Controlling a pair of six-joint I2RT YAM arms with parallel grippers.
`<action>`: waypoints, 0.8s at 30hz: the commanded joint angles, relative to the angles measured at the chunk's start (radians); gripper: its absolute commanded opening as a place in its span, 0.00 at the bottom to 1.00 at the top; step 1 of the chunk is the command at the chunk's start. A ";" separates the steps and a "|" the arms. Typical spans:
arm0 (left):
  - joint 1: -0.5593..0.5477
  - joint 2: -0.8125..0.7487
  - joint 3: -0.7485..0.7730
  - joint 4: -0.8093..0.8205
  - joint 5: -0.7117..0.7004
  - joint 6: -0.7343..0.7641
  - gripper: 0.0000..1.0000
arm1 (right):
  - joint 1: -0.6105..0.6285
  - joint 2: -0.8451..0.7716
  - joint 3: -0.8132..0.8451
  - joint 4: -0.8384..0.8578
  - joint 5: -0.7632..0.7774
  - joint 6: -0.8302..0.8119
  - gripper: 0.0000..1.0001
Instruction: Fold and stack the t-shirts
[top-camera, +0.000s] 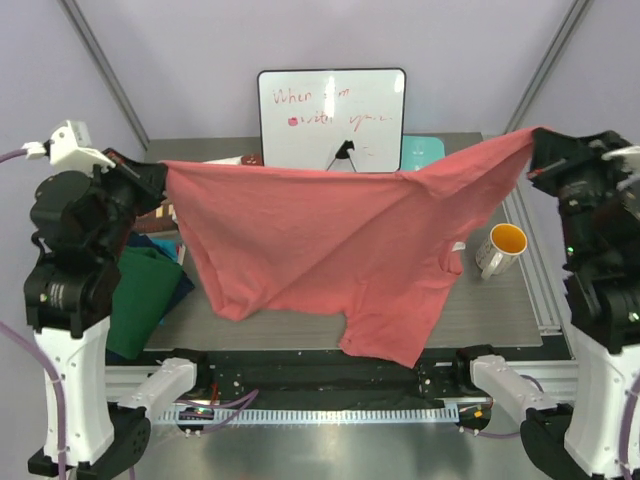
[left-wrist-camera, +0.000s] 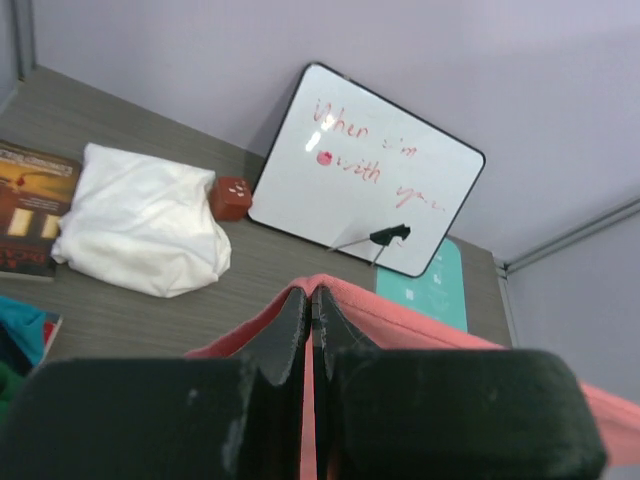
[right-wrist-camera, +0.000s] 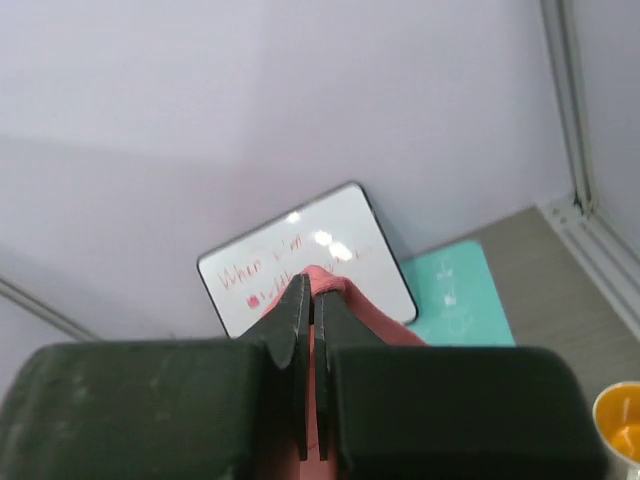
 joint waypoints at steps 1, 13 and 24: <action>-0.001 -0.036 0.080 -0.145 -0.128 0.033 0.00 | -0.003 -0.028 0.178 0.045 0.142 -0.078 0.01; 0.001 -0.115 0.310 -0.108 -0.264 0.060 0.00 | 0.011 0.003 0.465 0.043 0.117 -0.115 0.01; -0.001 -0.004 0.336 -0.158 -0.077 0.019 0.00 | 0.011 0.112 0.436 0.033 -0.102 -0.035 0.01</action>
